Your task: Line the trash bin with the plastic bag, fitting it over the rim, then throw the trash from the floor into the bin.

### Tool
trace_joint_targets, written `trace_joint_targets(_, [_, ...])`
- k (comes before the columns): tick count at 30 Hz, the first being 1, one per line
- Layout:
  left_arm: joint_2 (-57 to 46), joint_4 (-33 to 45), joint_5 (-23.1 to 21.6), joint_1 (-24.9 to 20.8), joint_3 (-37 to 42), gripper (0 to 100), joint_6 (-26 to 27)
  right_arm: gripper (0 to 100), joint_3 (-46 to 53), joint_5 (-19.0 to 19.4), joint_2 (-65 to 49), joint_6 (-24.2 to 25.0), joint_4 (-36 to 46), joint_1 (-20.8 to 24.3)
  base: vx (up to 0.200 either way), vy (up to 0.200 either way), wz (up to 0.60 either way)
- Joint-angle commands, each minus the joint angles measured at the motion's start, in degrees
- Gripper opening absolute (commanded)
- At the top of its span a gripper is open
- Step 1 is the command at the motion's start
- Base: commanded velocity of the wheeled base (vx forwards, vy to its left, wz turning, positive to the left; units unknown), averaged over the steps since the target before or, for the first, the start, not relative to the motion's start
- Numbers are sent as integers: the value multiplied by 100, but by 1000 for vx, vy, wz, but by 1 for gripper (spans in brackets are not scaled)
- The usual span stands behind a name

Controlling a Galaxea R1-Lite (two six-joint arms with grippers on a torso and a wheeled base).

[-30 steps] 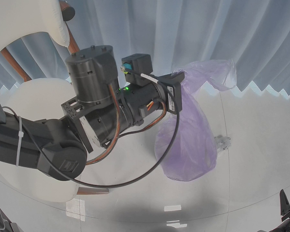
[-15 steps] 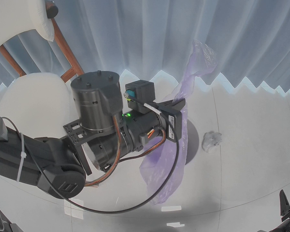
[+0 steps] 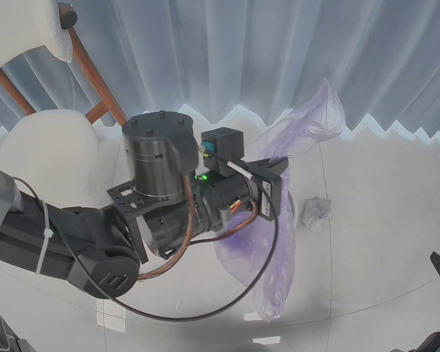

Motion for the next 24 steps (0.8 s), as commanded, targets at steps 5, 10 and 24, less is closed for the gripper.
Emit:
trace_joint_targets(5, [570, 309, 130, -799, -516, 0, -470, 100, -2159, 690, 4528, 854, -1048, 771, 0, 0, 0])
trace_joint_targets(10, [543, 353, 121, -913, -191, 0, -567, 100, -2502, 681, 5214, 863, -1619, 639, 0, 0, 0])
trace_joint_targets(24, [385, 116, 156, -245, 1215, 0, 391, 100, -4233, 1393, 6119, 810, -1601, -899, 0, 0, 0])
